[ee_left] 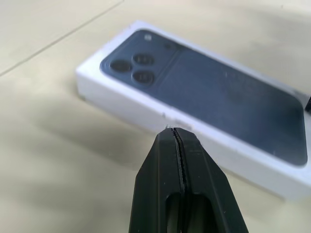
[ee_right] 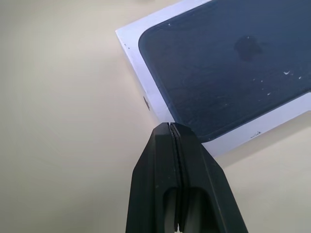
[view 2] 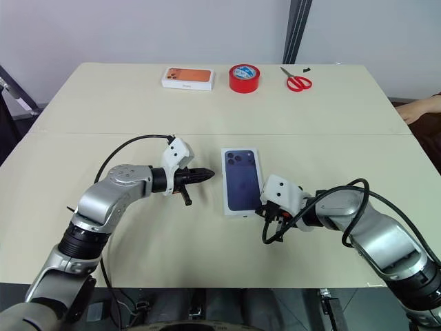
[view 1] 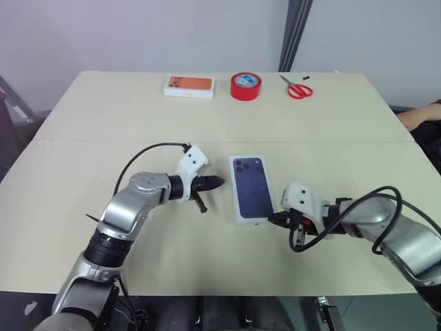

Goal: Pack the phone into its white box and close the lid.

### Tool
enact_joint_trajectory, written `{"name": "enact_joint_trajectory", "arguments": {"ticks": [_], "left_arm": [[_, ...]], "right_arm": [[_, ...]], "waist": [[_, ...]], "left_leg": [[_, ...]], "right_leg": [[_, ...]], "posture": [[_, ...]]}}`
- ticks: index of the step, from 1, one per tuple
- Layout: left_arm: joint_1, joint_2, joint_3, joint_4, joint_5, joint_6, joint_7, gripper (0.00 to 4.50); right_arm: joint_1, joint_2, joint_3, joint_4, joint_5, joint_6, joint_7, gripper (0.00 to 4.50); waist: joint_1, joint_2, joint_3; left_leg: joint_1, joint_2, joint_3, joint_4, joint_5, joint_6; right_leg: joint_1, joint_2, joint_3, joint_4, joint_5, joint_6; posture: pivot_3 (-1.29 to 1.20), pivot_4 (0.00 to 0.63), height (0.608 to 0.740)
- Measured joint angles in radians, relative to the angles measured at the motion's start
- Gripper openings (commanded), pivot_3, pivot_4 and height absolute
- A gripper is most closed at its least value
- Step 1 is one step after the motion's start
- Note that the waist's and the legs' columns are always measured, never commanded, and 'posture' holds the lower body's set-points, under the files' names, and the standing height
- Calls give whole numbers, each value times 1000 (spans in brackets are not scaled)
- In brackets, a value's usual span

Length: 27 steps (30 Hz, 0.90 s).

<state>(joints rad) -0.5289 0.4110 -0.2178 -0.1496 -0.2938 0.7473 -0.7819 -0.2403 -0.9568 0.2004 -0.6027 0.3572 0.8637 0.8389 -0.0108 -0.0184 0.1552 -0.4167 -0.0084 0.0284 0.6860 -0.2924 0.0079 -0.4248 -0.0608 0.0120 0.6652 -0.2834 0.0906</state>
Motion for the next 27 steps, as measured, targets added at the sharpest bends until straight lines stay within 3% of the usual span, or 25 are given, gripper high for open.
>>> {"name": "enact_joint_trajectory", "arguments": {"ticks": [9,17,21,27], "left_arm": [[-106,-108,-105,208,94,-90,36,0],[-137,-125,-159,269,164,-165,38,0],[-81,-126,-97,216,140,-149,66,0],[19,-45,124,31,80,-96,145,0]], "right_arm": [[7,6,9,10,-20,-18,-13,26],[27,6,-18,21,-18,-22,-21,26],[31,47,-84,90,-17,-76,-35,26],[-61,168,-234,317,-11,-203,-100,26]], "waist": [[1,-1,0],[3,-2,-2],[-5,-2,-2],[-4,-1,-1]], "left_leg": [[10,0,0,-1,-1,1],[13,0,-1,-1,-2,2],[13,1,-1,-2,-2,2],[11,1,0,-2,-1,1]], "right_leg": [[12,0,0,-2,-1,1],[16,0,0,-4,-1,1],[14,0,0,-3,-1,1],[11,0,0,-2,-1,1]], "posture": [[0,150,725],[0,150,725],[0,150,725],[0,150,725]]}}
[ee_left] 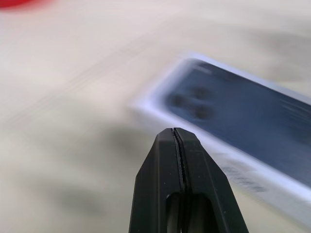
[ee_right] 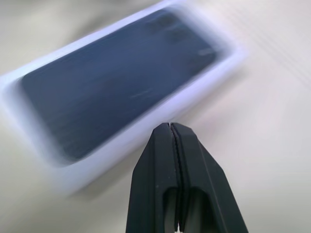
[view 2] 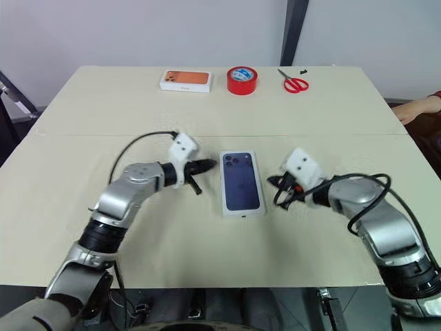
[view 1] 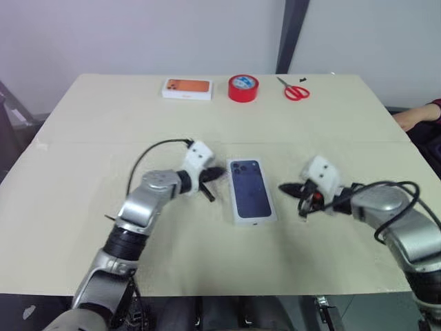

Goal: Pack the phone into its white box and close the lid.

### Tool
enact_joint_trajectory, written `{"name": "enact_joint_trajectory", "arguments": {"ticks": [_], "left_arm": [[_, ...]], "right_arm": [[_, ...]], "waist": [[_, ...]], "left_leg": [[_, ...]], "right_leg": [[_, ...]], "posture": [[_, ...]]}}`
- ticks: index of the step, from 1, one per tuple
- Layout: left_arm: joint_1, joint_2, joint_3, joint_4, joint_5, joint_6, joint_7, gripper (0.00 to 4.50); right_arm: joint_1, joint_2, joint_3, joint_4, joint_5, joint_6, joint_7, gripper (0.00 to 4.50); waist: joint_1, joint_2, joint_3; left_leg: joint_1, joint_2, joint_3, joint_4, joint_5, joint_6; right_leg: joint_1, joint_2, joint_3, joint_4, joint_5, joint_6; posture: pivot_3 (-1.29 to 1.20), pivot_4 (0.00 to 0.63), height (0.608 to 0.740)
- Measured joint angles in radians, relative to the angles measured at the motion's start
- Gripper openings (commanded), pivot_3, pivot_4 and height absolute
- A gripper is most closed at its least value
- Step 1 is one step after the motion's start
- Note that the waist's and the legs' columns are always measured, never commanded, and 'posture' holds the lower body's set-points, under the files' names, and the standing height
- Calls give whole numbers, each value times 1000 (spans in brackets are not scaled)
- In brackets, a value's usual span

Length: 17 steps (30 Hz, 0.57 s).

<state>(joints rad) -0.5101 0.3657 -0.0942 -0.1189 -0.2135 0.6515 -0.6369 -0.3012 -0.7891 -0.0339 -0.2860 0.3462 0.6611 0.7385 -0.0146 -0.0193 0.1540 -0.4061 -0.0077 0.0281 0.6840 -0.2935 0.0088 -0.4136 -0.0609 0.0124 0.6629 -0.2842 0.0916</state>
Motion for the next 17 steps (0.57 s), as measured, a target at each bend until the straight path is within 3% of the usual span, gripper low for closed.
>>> {"name": "enact_joint_trajectory", "arguments": {"ticks": [5,9,17], "left_arm": [[236,143,203,-177,-19,-2,28,0],[336,147,283,-246,-34,-19,54,0],[445,143,335,-283,-37,-50,109,0]], "right_arm": [[-104,30,-91,288,-6,-111,-1,26],[-168,51,-94,405,9,-149,60,26],[-181,62,-66,435,21,-150,165,26]], "waist": [[3,1,1],[9,1,1],[0,2,1]], "left_leg": [[0,0,1,-2,0,0],[0,-1,0,-1,0,0],[0,0,0,-2,0,0]], "right_leg": [[-1,-1,0,0,0,0],[0,-2,0,-1,0,0],[-1,-2,0,-1,0,0]], "posture": [[0,150,725],[0,150,725],[0,150,725]]}}
